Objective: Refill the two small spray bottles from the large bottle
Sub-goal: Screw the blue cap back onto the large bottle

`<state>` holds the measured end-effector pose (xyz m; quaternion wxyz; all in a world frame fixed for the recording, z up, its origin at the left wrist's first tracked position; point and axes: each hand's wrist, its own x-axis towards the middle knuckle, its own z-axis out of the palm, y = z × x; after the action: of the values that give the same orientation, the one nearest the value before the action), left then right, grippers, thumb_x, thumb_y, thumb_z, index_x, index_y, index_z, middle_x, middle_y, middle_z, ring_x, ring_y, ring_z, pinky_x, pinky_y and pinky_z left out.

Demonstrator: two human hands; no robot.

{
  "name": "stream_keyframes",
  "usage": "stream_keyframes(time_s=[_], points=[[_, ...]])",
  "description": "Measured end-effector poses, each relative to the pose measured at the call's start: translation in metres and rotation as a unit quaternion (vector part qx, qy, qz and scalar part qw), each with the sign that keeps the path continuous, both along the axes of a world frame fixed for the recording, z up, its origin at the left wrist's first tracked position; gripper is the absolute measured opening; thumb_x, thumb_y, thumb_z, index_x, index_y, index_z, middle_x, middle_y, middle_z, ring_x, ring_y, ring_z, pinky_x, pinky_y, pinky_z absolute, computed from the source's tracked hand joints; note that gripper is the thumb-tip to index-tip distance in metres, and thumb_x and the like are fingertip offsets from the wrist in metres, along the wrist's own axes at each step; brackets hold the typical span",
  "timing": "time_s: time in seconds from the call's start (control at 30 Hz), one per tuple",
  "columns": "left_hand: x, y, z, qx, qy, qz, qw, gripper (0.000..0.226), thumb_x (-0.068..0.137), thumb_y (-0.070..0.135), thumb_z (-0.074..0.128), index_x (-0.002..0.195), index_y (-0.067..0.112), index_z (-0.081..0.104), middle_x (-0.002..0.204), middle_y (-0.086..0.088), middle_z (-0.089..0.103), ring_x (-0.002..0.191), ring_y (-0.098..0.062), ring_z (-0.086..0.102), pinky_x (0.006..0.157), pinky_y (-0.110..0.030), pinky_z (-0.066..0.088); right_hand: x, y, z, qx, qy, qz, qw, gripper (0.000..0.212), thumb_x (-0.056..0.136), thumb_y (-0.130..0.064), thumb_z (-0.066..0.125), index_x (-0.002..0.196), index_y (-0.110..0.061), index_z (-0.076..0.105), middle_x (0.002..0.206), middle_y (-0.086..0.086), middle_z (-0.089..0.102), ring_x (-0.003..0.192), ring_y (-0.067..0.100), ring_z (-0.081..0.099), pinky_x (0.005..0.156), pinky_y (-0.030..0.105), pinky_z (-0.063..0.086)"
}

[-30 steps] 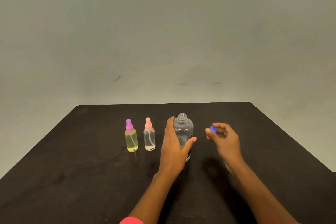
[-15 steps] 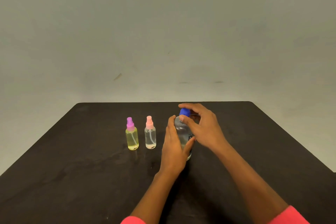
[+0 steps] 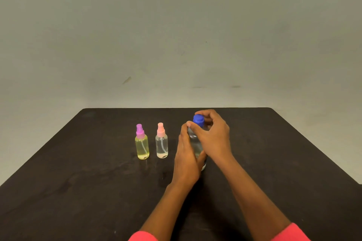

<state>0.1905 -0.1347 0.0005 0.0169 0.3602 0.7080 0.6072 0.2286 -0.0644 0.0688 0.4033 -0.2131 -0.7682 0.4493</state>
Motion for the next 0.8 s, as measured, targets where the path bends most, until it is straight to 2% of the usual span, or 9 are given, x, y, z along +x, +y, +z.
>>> stream_keyframes(time_s=[0.1,0.2,0.3,0.43,0.5,0.6,0.67,0.73,0.8], points=[[0.000,0.000,-0.001,-0.006,0.006,0.004,1.000,0.087,0.081,0.036,0.061,0.132,0.068,-0.001,0.138,0.009,0.046,0.120,-0.010,0.054,0.096,-0.041,0.050,-0.005,-0.004,-0.001,-0.014,0.014,-0.019,1.000,0.033,0.071,-0.036,0.079,0.090,-0.026,0.054,0.096,-0.005,0.059,0.085,0.003,0.055,0.069,0.009,0.041],[-0.001,0.001,0.001,0.003,0.005,-0.001,1.000,0.086,0.083,0.028,0.065,0.132,0.066,0.006,0.136,0.012,0.045,0.120,-0.006,0.053,0.098,-0.036,0.049,-0.002,-0.001,-0.002,-0.053,0.015,0.027,0.998,0.045,0.071,-0.041,0.076,0.106,-0.025,0.051,0.101,-0.007,0.056,0.092,0.003,0.055,0.073,0.011,0.043],[0.000,0.000,0.004,0.010,0.012,-0.005,1.000,0.079,0.082,0.036,0.066,0.142,0.041,0.016,0.138,0.011,0.042,0.122,0.000,0.047,0.102,-0.029,0.045,0.005,0.005,-0.003,-0.119,0.077,0.146,0.979,0.040,0.088,-0.021,0.062,0.126,-0.025,0.048,0.117,-0.006,0.057,0.107,0.007,0.057,0.088,0.021,0.049],[-0.002,0.002,0.001,0.023,0.003,-0.009,1.000,0.080,0.081,0.032,0.068,0.144,0.029,0.020,0.137,0.005,0.045,0.124,-0.007,0.048,0.104,-0.035,0.045,0.009,0.008,-0.009,-0.118,0.118,0.178,0.970,0.025,0.087,-0.005,0.062,0.106,-0.021,0.063,0.106,-0.001,0.068,0.102,0.011,0.064,0.083,0.022,0.052],[0.000,0.001,0.002,0.022,0.008,-0.006,1.000,0.079,0.080,0.030,0.067,0.143,0.038,0.020,0.136,0.006,0.045,0.123,-0.007,0.048,0.102,-0.037,0.045,0.005,0.005,-0.010,-0.110,0.120,0.123,0.979,0.027,0.080,-0.009,0.072,0.098,-0.025,0.061,0.098,-0.006,0.067,0.095,0.008,0.064,0.081,0.021,0.052],[0.003,-0.003,0.005,0.018,0.010,-0.007,1.000,0.079,0.078,0.031,0.061,0.125,0.072,0.011,0.131,0.014,0.046,0.118,-0.004,0.052,0.097,-0.036,0.049,-0.003,-0.002,-0.011,-0.096,0.094,0.039,0.990,0.036,0.072,-0.021,0.080,0.092,-0.030,0.051,0.093,-0.011,0.060,0.089,0.006,0.060,0.078,0.017,0.049],[0.003,-0.003,0.003,0.017,0.005,-0.009,1.000,0.076,0.078,0.036,0.057,0.122,0.075,0.010,0.131,0.012,0.047,0.117,-0.007,0.054,0.095,-0.040,0.051,-0.004,-0.003,-0.013,-0.080,0.081,0.029,0.993,0.043,0.070,-0.026,0.081,0.099,-0.029,0.049,0.097,-0.008,0.057,0.091,0.007,0.058,0.077,0.016,0.048],[0.004,-0.003,0.004,0.010,0.012,-0.008,1.000,0.079,0.080,0.033,0.060,0.130,0.068,0.009,0.137,0.013,0.043,0.122,-0.006,0.050,0.099,-0.040,0.048,-0.001,0.000,-0.015,-0.082,0.105,0.079,0.988,0.049,0.077,-0.024,0.076,0.117,-0.027,0.048,0.109,-0.005,0.056,0.097,0.007,0.058,0.082,0.018,0.049],[0.001,-0.001,0.003,0.012,0.015,-0.009,1.000,0.078,0.081,0.039,0.063,0.143,0.045,0.016,0.140,0.010,0.043,0.125,-0.005,0.048,0.102,-0.039,0.046,0.004,0.003,-0.015,-0.100,0.148,0.153,0.972,0.041,0.087,-0.020,0.061,0.126,-0.021,0.050,0.123,-0.003,0.054,0.102,0.006,0.059,0.083,0.020,0.050]])
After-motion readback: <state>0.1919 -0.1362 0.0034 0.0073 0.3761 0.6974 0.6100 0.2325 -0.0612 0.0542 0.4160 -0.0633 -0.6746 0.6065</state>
